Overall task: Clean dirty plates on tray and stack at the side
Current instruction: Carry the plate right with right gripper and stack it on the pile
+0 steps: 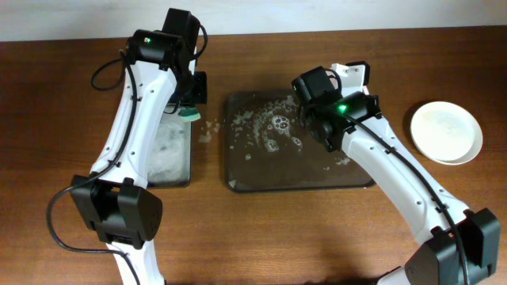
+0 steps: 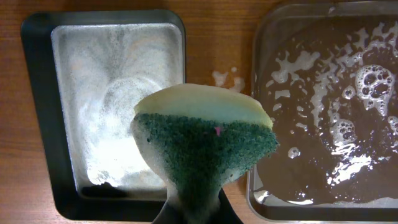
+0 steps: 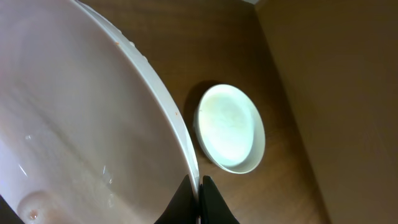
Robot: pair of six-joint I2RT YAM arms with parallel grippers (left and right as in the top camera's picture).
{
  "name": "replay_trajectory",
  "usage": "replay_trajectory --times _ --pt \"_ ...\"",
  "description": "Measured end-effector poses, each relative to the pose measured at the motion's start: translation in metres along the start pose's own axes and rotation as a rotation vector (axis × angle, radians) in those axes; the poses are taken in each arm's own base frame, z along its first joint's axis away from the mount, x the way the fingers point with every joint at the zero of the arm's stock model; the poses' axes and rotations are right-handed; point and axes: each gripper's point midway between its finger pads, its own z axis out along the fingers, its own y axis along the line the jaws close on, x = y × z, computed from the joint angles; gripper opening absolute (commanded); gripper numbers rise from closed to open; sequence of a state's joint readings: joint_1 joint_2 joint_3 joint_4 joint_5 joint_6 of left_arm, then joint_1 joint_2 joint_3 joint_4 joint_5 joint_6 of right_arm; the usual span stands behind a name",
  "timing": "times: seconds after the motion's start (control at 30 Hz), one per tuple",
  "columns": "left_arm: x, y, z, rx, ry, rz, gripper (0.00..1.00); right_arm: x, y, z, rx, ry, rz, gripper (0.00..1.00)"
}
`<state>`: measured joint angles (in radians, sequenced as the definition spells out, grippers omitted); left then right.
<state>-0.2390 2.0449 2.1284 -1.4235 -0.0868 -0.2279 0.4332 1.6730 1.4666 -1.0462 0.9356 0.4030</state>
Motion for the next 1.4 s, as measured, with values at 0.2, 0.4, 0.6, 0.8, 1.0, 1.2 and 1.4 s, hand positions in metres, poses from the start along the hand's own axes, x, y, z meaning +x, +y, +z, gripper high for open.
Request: replay_trajectory --times 0.2,0.4,0.6,0.8,1.0,1.2,1.4 --pt "-0.002 0.0 0.0 0.002 -0.007 -0.001 0.01 0.0 -0.003 0.0 0.018 -0.004 0.005 0.04" --pt "-0.002 0.0 0.0 0.001 -0.007 -0.001 0.01 -0.012 -0.031 -0.003 0.18 -0.072 0.004 0.04" --pt "-0.002 0.0 0.0 0.002 -0.007 -0.001 0.01 -0.014 -0.036 -0.004 0.209 -0.086 0.008 0.04" --pt "0.001 0.0 0.0 -0.001 0.003 0.0 0.01 -0.016 -0.036 -0.004 0.208 -0.095 0.033 0.04" --pt "0.001 0.0 0.0 -0.001 0.004 0.0 0.01 -0.001 -0.005 0.013 -0.021 0.029 0.098 0.04" --pt "0.001 0.0 0.0 -0.001 0.002 -0.001 0.01 0.022 -0.011 0.069 -0.299 0.278 0.286 0.04" --pt "0.0 0.0 0.0 0.0 0.0 -0.001 0.01 0.046 -0.056 0.114 -0.473 0.434 0.533 0.04"
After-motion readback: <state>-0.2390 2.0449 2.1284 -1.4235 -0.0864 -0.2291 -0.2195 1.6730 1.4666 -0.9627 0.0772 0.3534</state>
